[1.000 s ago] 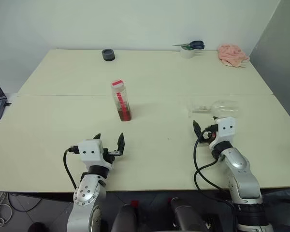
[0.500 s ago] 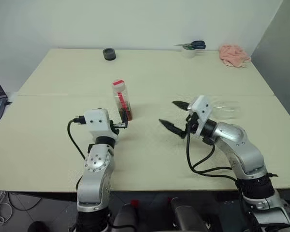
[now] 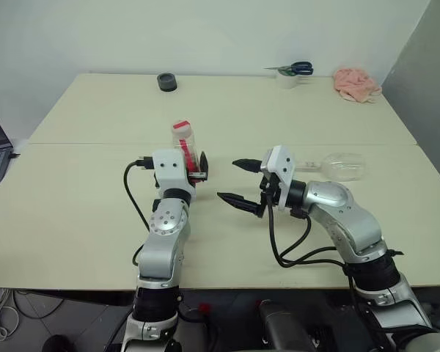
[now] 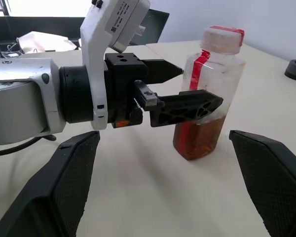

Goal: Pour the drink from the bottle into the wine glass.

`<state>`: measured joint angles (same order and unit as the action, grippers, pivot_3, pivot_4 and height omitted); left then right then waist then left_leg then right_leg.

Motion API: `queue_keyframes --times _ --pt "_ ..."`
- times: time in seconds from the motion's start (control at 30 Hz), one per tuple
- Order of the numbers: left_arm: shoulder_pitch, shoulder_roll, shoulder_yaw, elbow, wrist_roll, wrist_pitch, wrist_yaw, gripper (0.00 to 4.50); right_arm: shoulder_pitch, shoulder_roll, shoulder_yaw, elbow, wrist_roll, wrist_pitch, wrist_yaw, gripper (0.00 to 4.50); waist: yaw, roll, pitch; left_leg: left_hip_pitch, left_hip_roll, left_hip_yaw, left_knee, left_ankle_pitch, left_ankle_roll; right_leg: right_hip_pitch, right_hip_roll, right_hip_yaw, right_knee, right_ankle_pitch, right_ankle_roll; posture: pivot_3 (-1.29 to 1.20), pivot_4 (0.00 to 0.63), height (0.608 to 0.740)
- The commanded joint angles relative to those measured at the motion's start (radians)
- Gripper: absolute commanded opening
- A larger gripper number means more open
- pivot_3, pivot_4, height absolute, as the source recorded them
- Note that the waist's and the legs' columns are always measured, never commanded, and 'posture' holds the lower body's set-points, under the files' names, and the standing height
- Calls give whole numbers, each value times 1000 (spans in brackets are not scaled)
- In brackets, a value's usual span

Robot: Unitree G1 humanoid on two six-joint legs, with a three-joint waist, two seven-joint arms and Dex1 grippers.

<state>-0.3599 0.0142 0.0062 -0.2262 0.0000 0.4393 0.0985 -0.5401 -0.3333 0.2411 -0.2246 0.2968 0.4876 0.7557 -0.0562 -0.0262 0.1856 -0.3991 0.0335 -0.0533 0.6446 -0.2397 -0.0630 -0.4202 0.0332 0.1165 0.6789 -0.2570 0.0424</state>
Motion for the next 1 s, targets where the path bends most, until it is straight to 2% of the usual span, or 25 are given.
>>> queue_keyframes --times 0.03,0.3,0.7,0.87,1.0 --pt "-52 -2 7 25 15 -49 11 4472 -39 12 -32 -14 13 -13 -13 4500 0 0 0 0 0 0 0 0 0 0 0 0 0 0 0 0 150 740" --pt "-118 2 16 127 34 -91 42 4472 -88 34 -52 15 11 -9 -28 4500 0 0 0 0 0 0 0 0 0 0 0 0 0 0 0 0 150 740" --pt "-185 0 49 247 46 -179 88 4472 -86 7 -53 17 1 -13 -18 4500 0 0 0 -1 -1 -1 0 0 0 0 -1 -1 0 0 0 0 150 740" --pt "-187 1 53 267 47 -202 95 3284 -80 -3 -52 13 5 -13 -16 4500 0 0 0 -1 -1 -1 0 0 0 0 -1 -1 0 0 0 0 150 740" --pt "-182 4 55 271 52 -209 100 2079 -81 -2 -54 15 4 -17 -19 4500 0 0 0 -1 -1 -1 0 0 0 0 -1 -1 0 0 0 0 150 740"
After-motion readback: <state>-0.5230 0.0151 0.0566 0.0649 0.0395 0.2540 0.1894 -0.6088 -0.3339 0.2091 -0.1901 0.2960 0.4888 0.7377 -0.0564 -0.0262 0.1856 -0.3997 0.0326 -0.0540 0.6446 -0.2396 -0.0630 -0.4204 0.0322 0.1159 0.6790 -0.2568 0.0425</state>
